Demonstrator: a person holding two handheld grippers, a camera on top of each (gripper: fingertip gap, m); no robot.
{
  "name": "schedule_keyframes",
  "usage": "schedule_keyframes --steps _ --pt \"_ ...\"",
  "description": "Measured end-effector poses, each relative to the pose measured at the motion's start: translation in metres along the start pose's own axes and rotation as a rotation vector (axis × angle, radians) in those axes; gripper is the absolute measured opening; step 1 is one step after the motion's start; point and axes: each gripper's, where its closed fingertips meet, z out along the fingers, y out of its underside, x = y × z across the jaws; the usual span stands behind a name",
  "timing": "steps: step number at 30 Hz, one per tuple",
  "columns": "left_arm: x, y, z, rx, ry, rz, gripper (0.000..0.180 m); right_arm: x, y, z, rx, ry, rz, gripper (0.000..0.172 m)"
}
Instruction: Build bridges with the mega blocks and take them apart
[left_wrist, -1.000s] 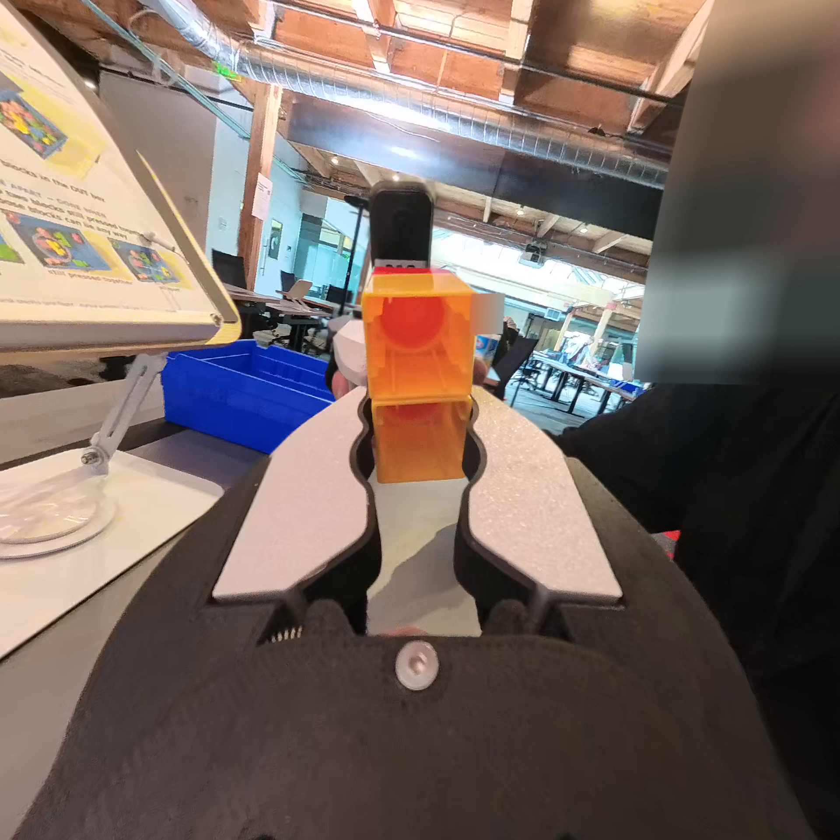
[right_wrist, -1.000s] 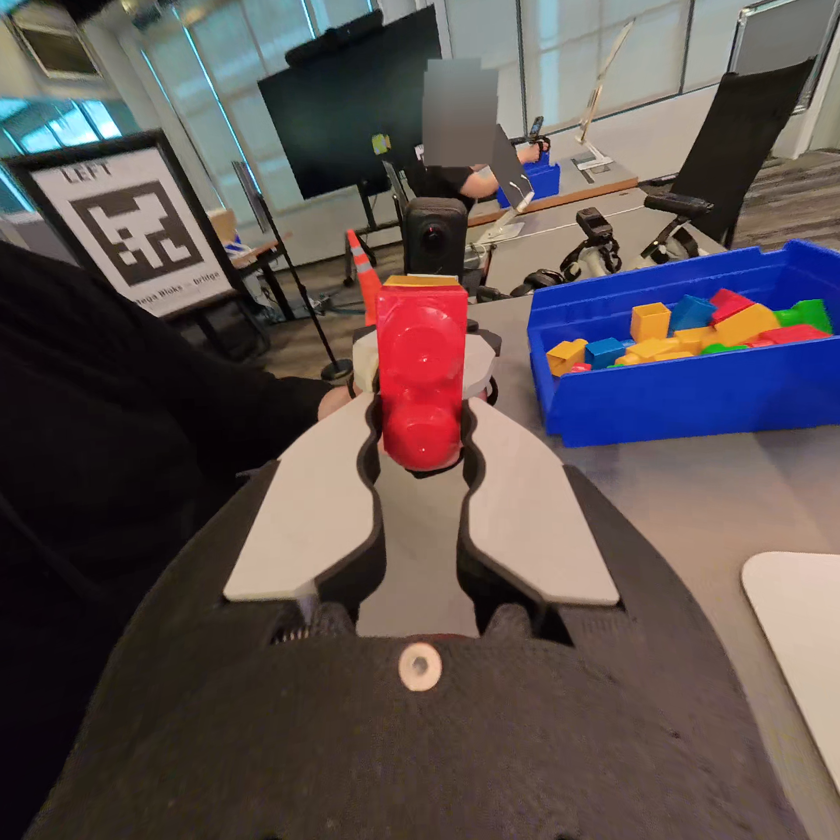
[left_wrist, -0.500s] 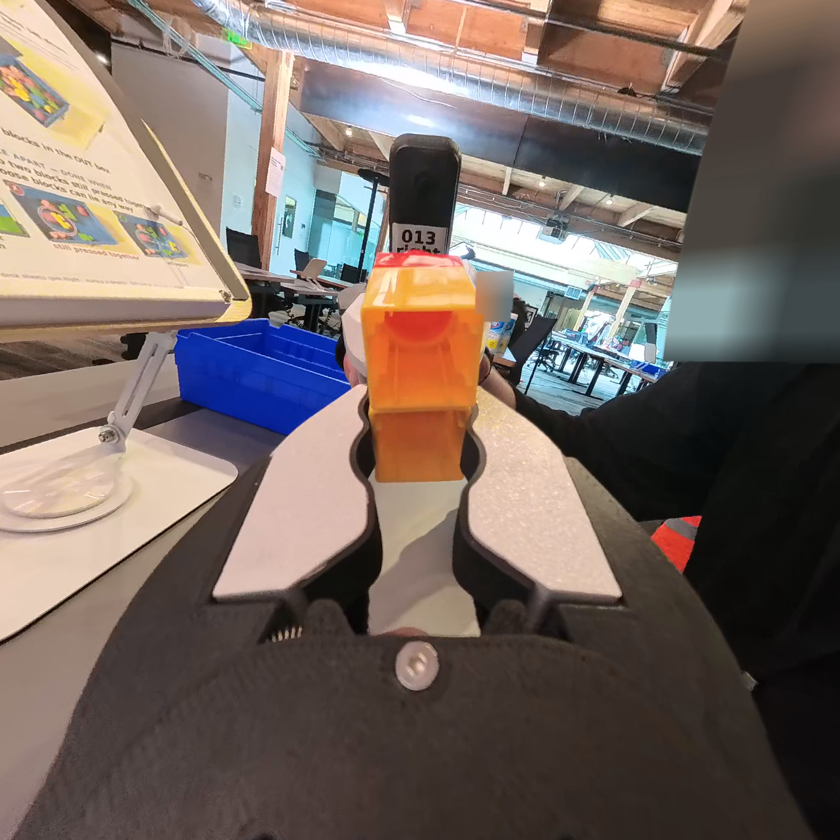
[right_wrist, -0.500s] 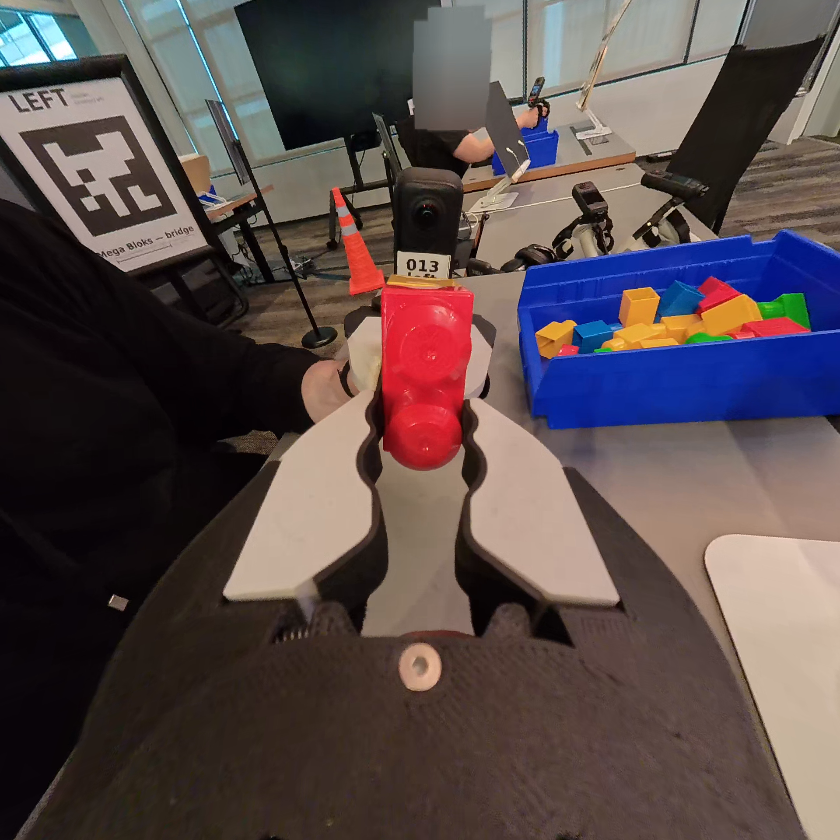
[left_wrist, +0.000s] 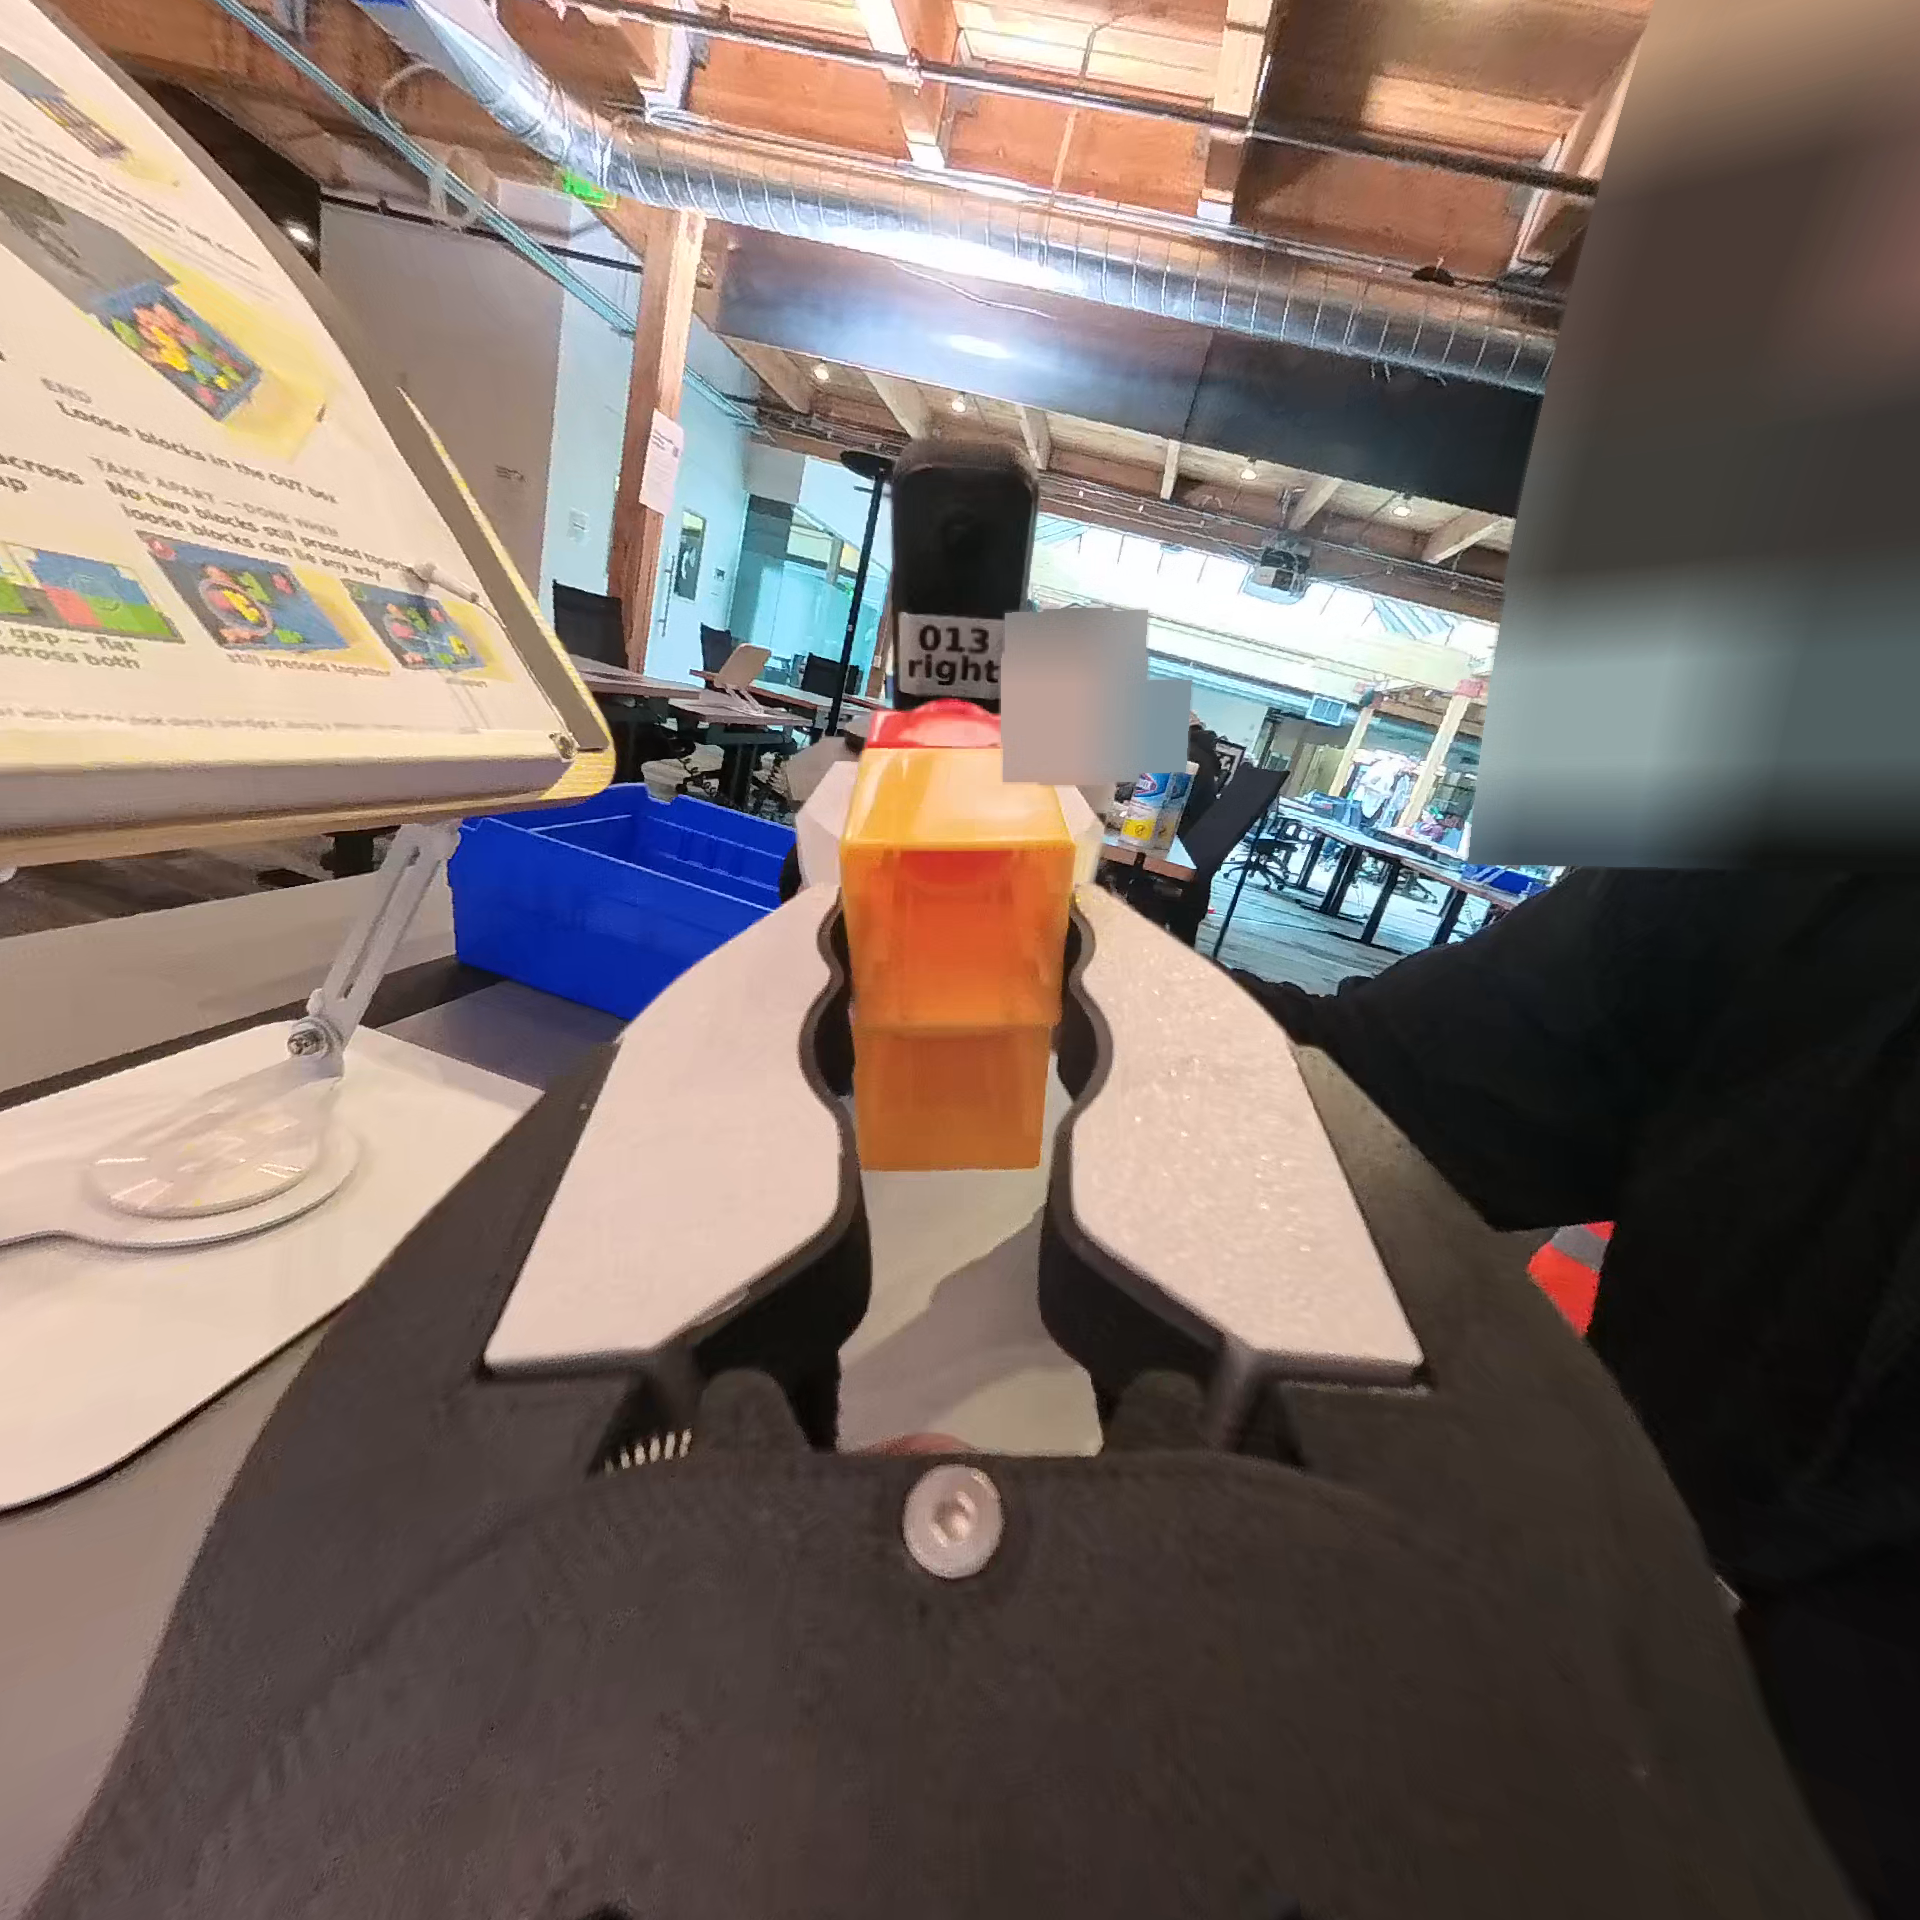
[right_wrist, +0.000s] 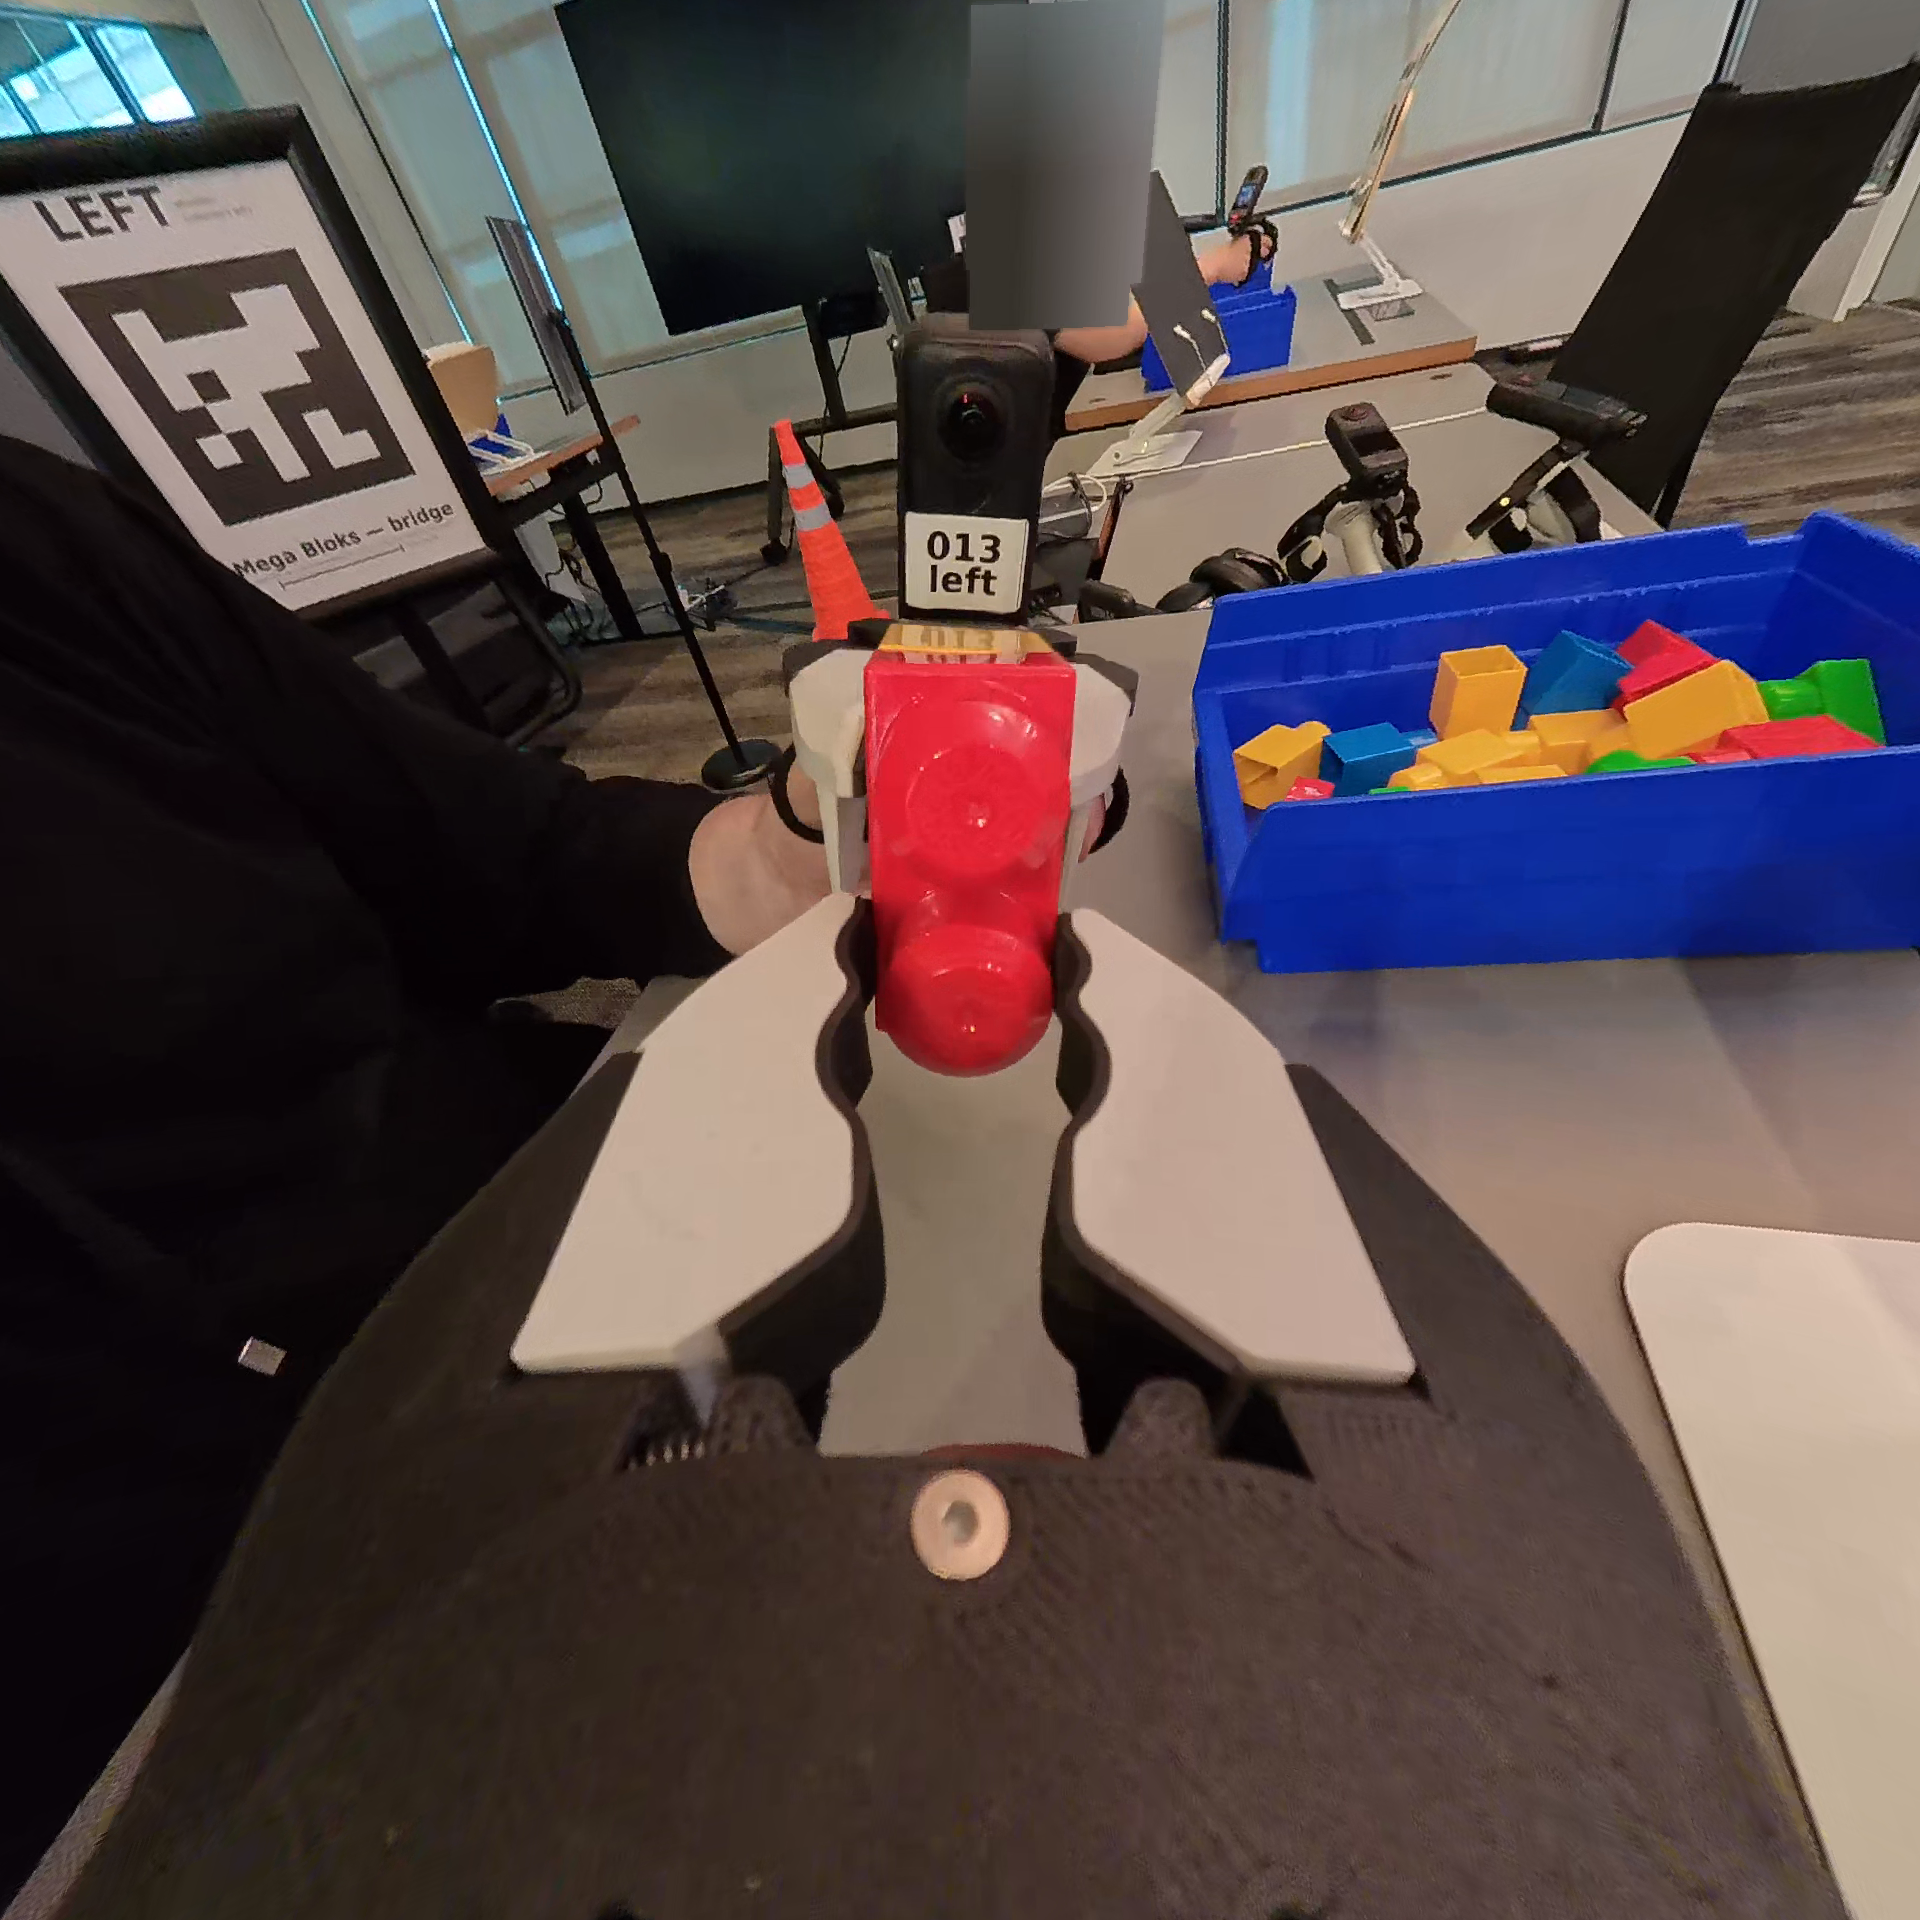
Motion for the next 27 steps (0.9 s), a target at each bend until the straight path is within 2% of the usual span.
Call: schedule_keyframes --steps 6,8,14,17,22,24,25,26,27 --pt "-0.002 0.003 0.001 -0.017 -0.017 -0.003 0.036 0.0 -0.017 -0.005 0.099 -0.014 0.009 0.041" --pt "0.0 0.006 0.004 -0.027 -0.008 -0.002 0.036 0.0 -0.016 0.0 0.085 0.009 -0.015 0.034" --pt "0.0 0.014 0.008 -0.045 -0.011 -0.006 0.036 0.0 -0.019 -0.001 0.111 0.004 -0.001 0.034" --pt "0.001 0.026 0.013 -0.102 -0.017 0.007 0.036 -0.002 -0.02 0.0 0.11 0.003 -0.003 0.034" --pt "-0.003 0.019 0.013 -0.026 -0.017 -0.043 0.036 0.004 -0.023 -0.003 0.109 0.037 -0.004 0.034" --pt "-0.005 0.017 0.01 -0.014 -0.03 -0.033 0.036 0.007 -0.021 -0.009 0.079 0.055 -0.012 0.046" --pt "-0.004 0.014 0.009 0.01 -0.028 -0.035 0.036 0.009 -0.015 -0.01 0.023 0.07 -0.021 0.058" --pt "-0.004 0.011 0.008 0.029 -0.028 -0.038 0.036 0.009 -0.011 -0.01 -0.011 0.081 -0.027 0.063" --pt "-0.005 0.011 0.007 0.029 -0.034 -0.03 0.035 0.007 -0.009 -0.009 -0.023 0.08 -0.036 0.059"
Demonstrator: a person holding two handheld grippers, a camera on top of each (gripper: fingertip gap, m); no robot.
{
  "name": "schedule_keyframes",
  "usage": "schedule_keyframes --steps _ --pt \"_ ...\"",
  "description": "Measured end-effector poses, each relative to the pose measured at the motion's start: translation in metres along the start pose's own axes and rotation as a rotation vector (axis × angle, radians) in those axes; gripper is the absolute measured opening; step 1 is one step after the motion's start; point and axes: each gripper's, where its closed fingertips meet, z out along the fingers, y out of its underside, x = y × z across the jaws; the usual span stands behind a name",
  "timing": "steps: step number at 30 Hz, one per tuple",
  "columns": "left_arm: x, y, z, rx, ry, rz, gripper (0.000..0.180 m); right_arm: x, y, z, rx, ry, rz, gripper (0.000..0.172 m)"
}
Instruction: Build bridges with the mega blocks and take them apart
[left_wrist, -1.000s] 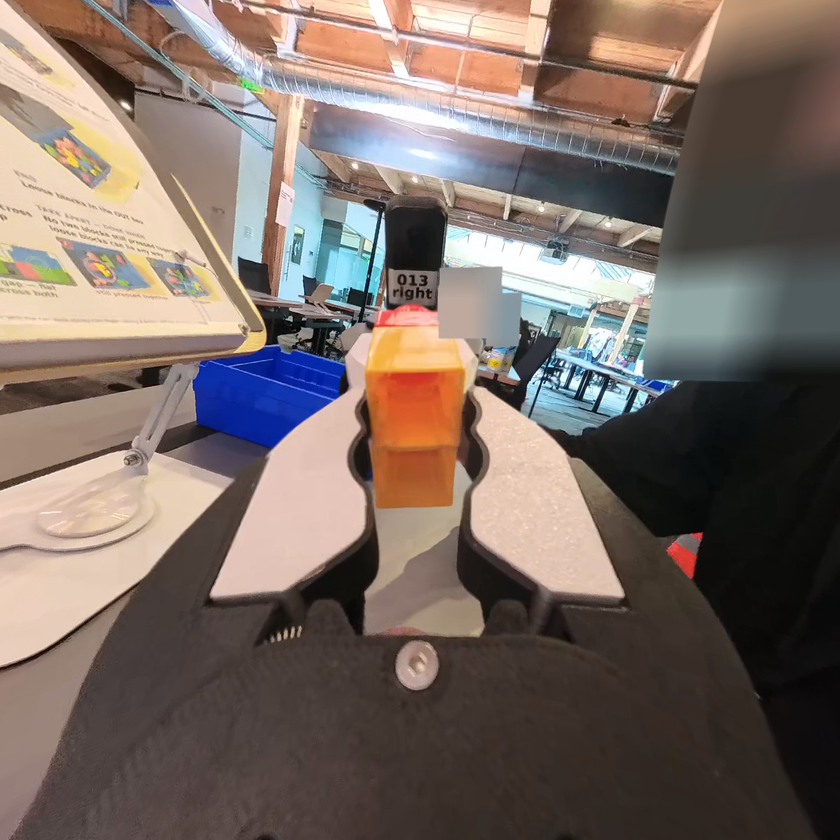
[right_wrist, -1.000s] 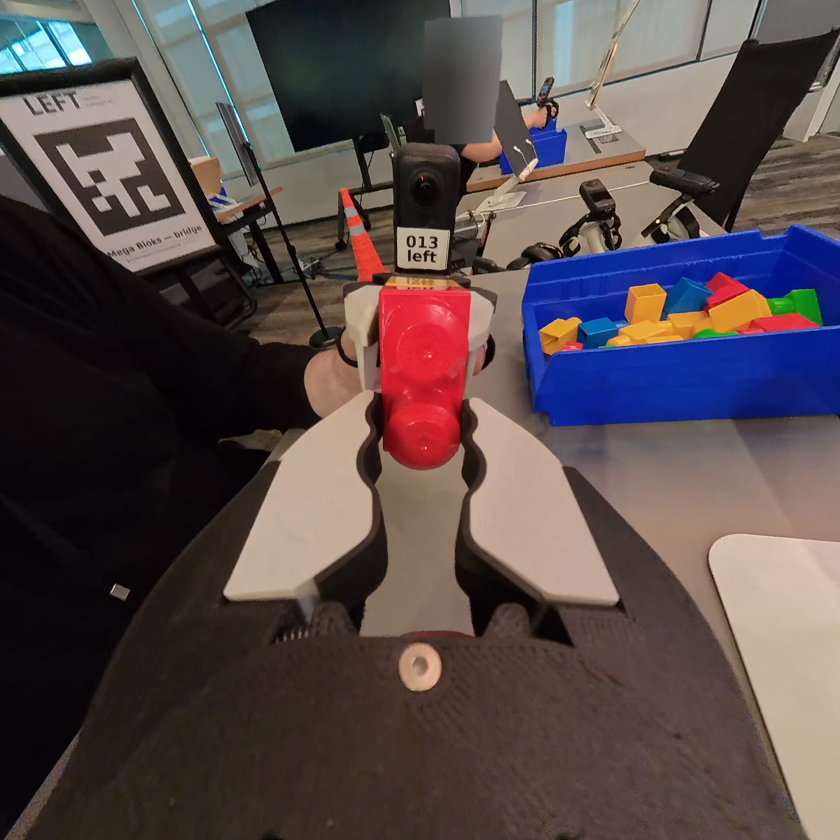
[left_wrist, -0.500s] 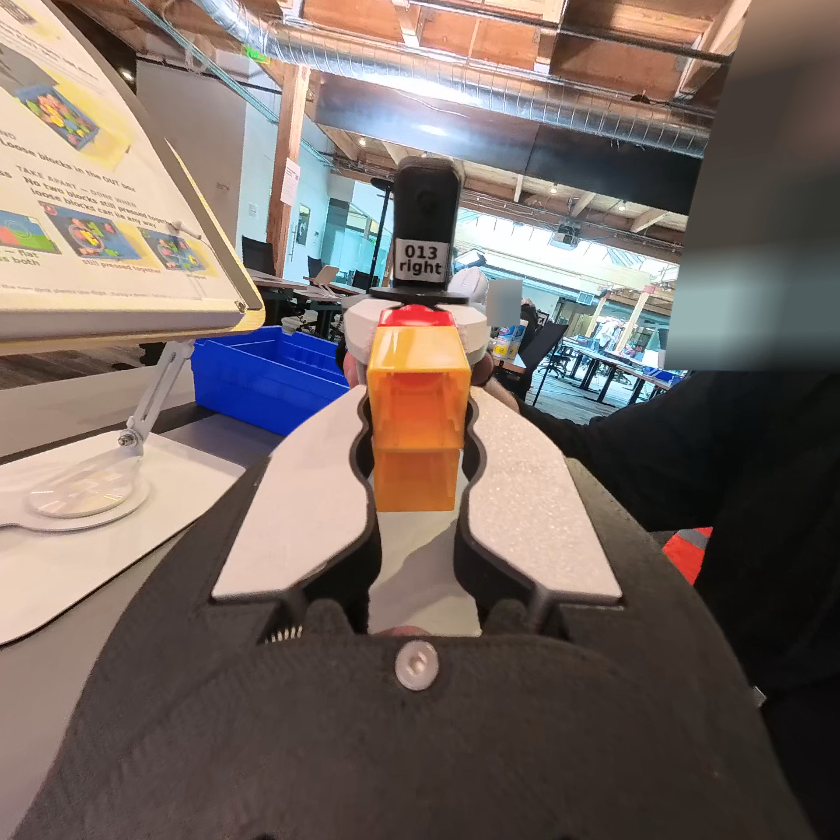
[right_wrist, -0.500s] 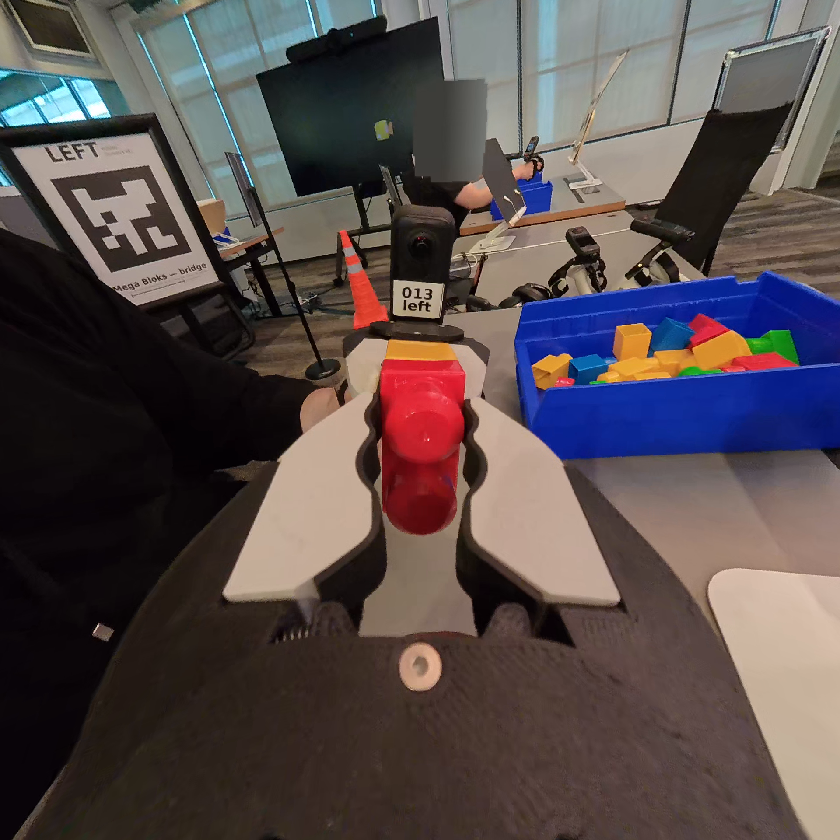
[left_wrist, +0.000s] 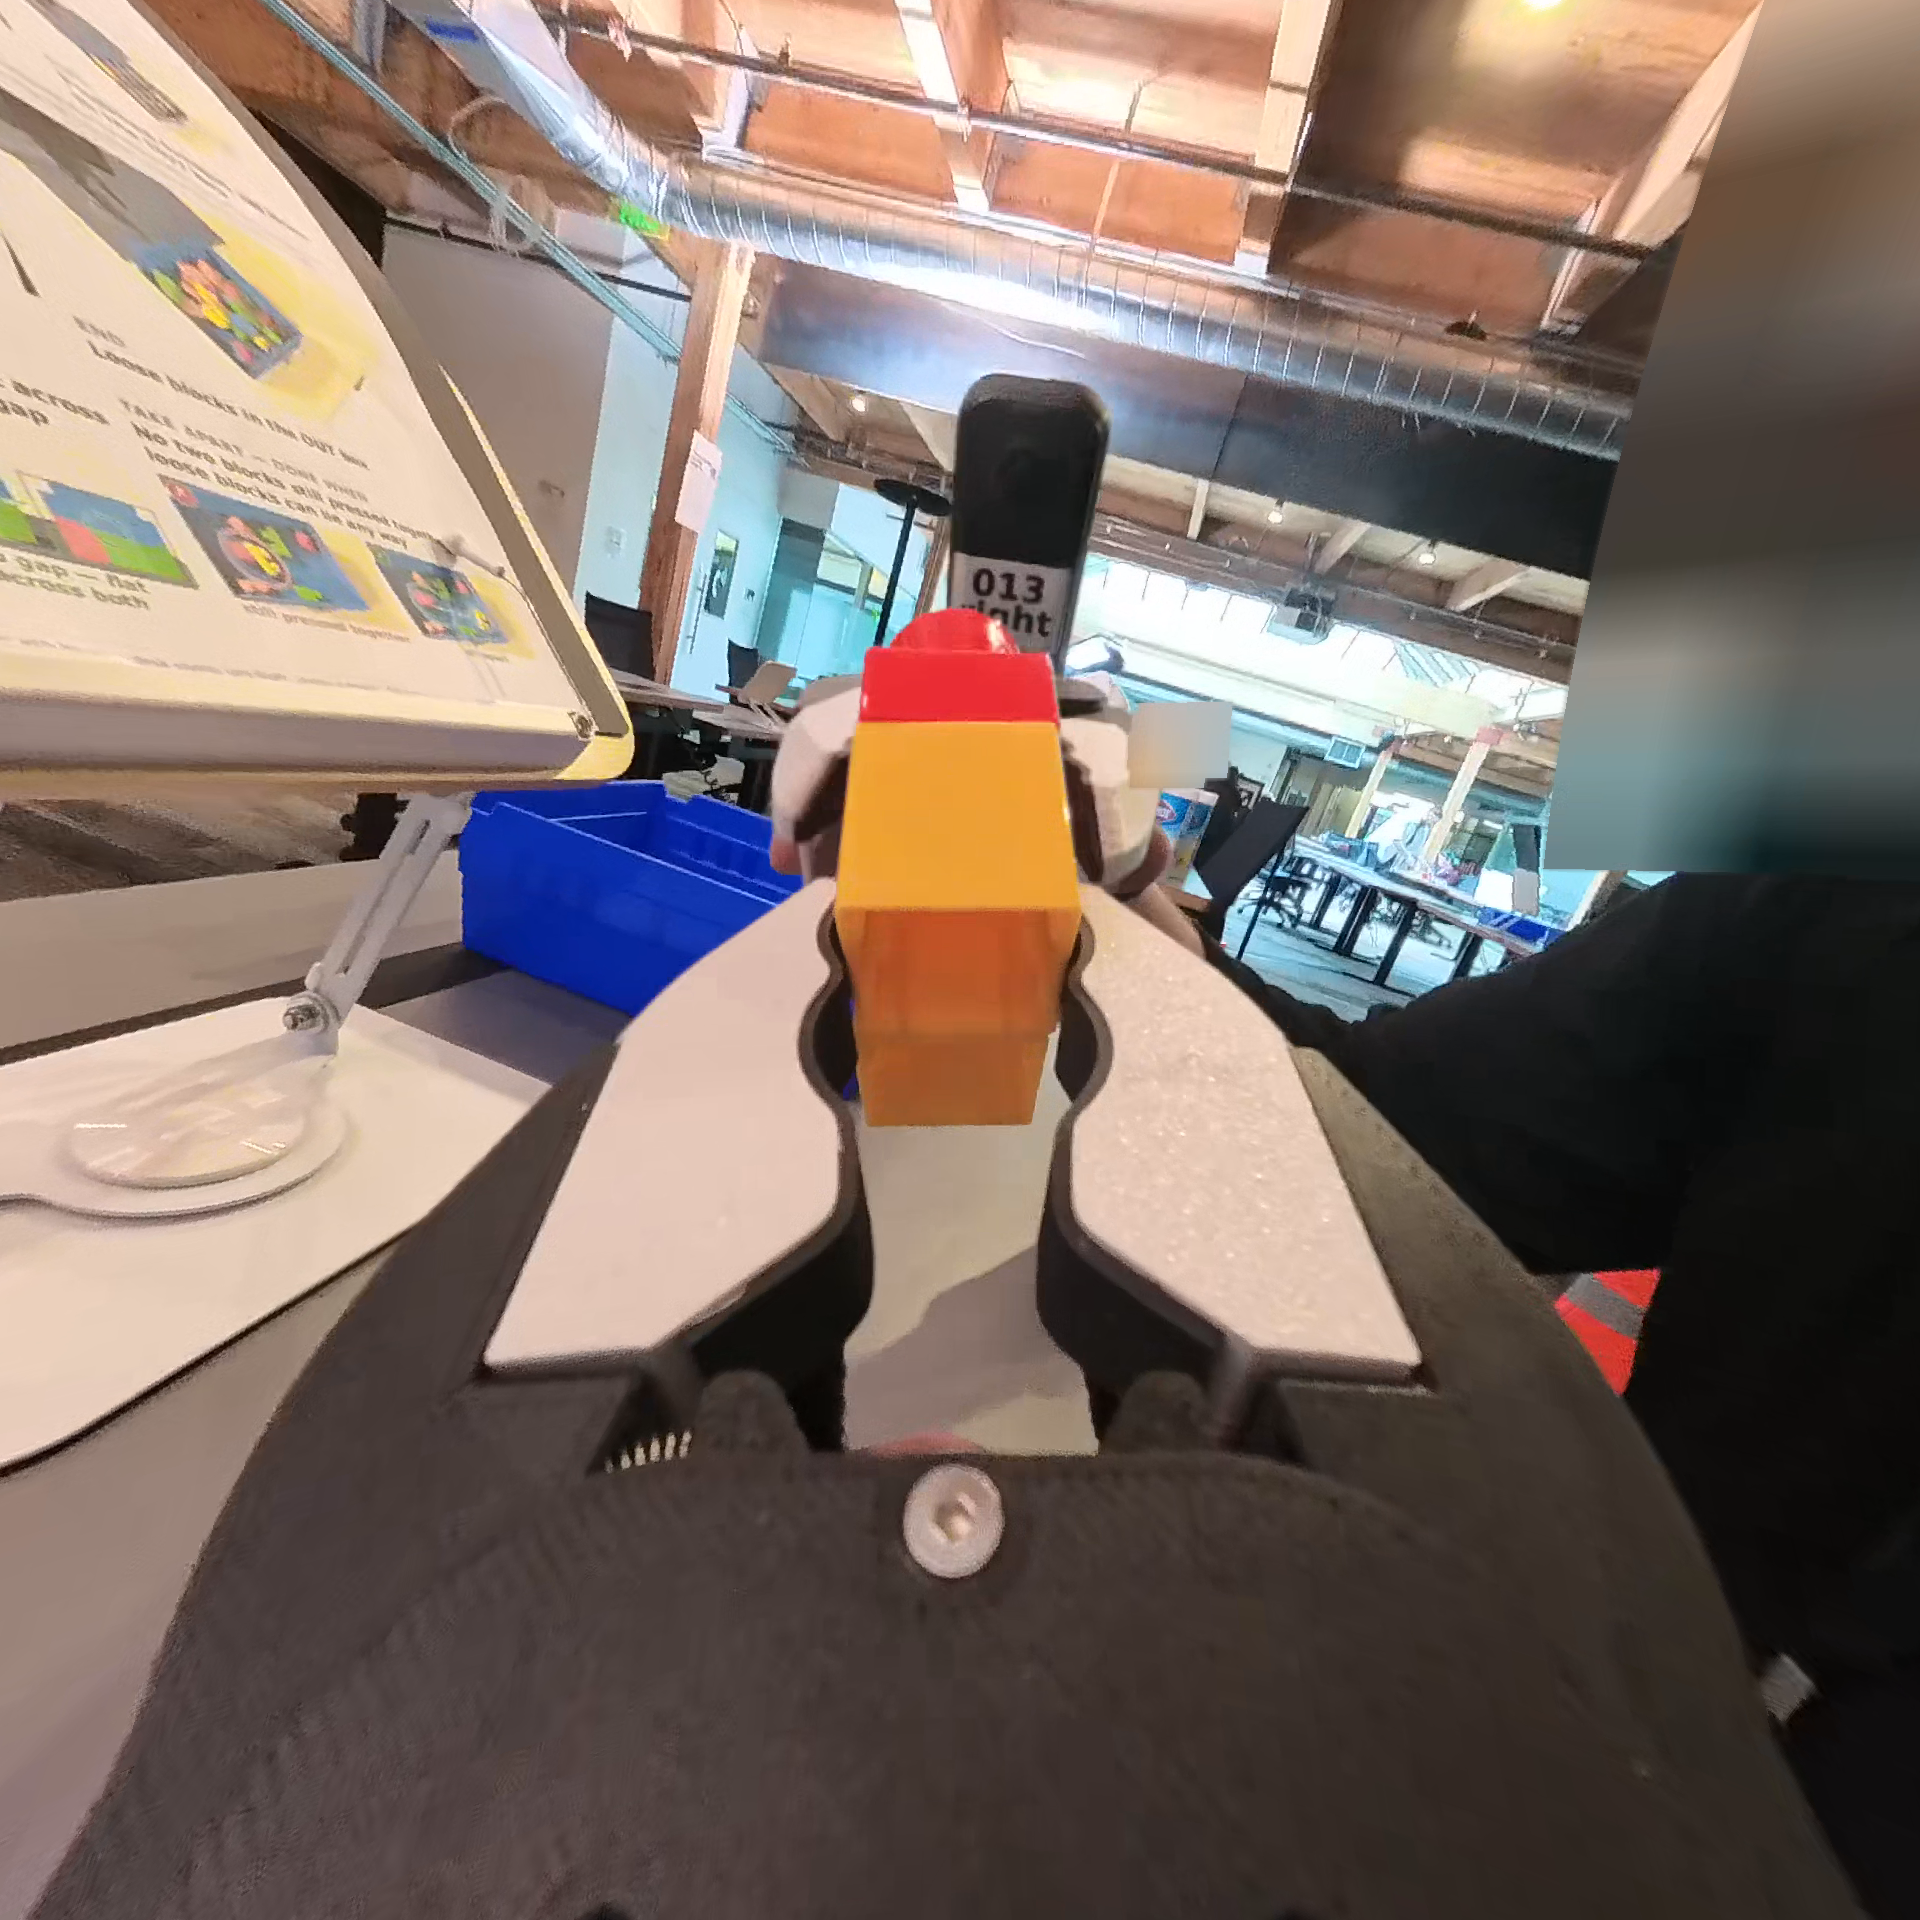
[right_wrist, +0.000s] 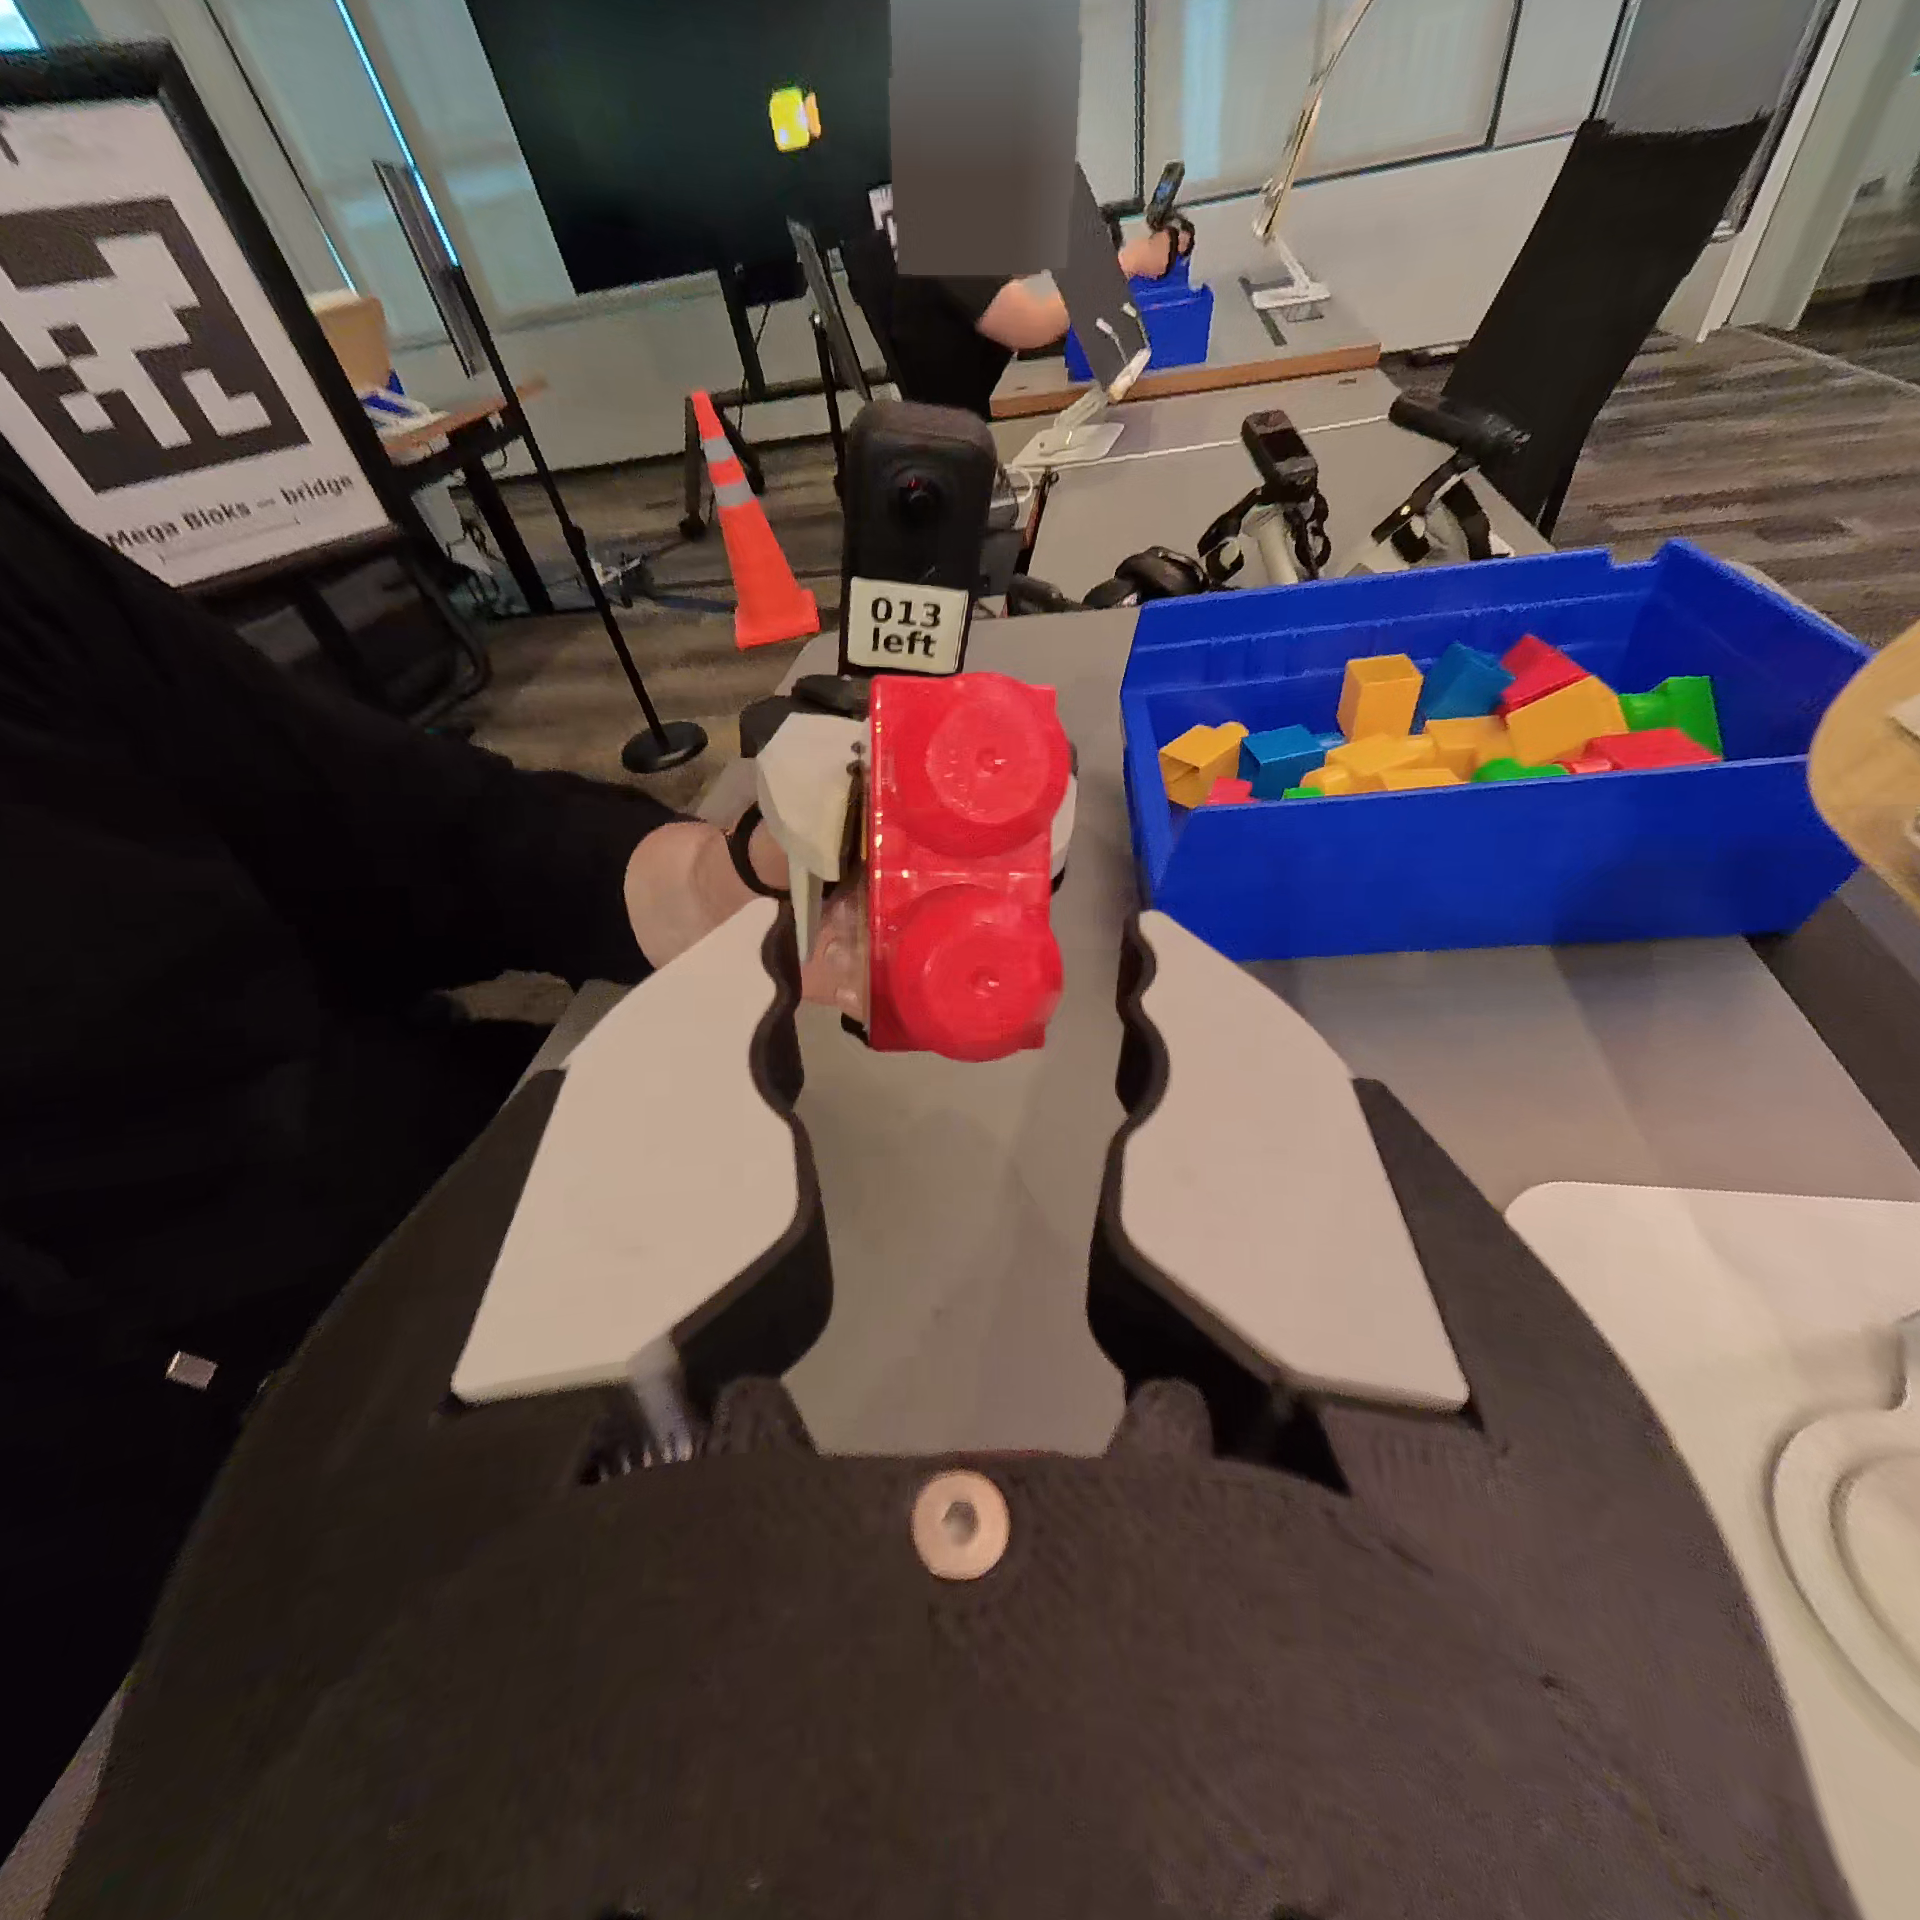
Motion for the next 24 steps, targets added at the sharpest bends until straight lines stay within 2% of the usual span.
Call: schedule_keyframes --steps 3,6,13,16,18,20,23,24 --pt "0.006 0.0 0.003 0.007 0.026 0.008 0.036 0.0 0.008 0.007 -0.049 0.02 -0.005 0.051" --pt "0.008 -0.004 0.001 0.04 0.033 0.018 0.036 -0.009 0.01 0.011 -0.03 -0.064 0.032 0.036" --pt "0.01 -0.005 0.001 0.048 0.071 0.009 0.036 -0.012 0.005 0.011 -0.023 -0.046 -0.022 0.036" --pt "0.008 -0.009 -0.003 0.062 0.055 0.014 0.042 -0.01 -0.001 0.0 -0.027 -0.002 -0.059 0.036" --pt "0.003 -0.011 -0.008 0.054 0.026 0.032 0.043 -0.008 -0.009 -0.012 -0.014 0.025 -0.077 0.036" --pt "-0.001 -0.008 -0.013 0.015 0.001 0.078 0.026 -0.005 -0.016 -0.034 -0.025 0.08 -0.12 0.036" --pt "-0.005 -0.007 -0.021 -0.002 -0.008 0.095 0.0 0.006 -0.03 -0.091 -0.073 0.218 -0.213 0.036" --pt "-0.007 -0.005 -0.022 -0.009 -0.012 0.095 0.0 0.017 -0.031 -0.117 -0.119 0.301 -0.241 0.036"
